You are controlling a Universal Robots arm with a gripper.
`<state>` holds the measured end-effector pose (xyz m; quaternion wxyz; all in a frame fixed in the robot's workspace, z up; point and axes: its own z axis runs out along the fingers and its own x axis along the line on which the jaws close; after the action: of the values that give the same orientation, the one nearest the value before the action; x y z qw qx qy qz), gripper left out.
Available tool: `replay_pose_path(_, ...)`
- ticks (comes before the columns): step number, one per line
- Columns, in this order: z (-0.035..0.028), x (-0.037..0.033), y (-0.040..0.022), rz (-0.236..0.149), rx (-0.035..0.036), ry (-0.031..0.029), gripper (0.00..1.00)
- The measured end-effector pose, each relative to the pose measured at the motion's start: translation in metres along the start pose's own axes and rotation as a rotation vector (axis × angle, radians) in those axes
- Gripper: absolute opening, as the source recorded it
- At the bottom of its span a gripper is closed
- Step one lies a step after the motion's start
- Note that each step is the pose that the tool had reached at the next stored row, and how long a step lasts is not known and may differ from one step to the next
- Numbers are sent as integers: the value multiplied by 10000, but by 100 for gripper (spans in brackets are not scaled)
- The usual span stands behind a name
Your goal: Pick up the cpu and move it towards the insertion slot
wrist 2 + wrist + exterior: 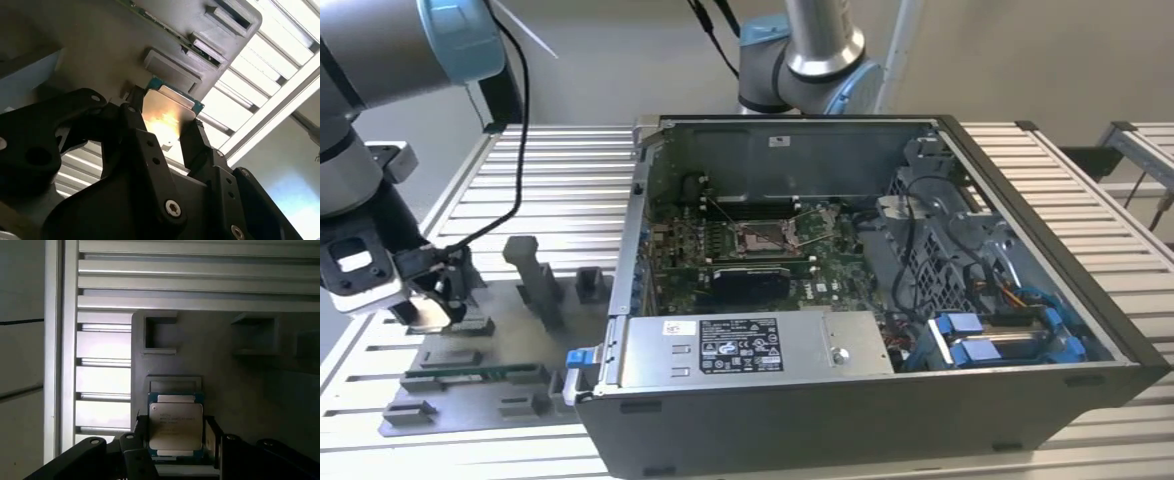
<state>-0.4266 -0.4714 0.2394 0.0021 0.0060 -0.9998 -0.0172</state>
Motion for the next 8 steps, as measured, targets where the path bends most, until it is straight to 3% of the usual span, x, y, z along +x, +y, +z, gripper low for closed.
replay_pose_path(8, -179, 0, 5, -2, 1, 2, 0)
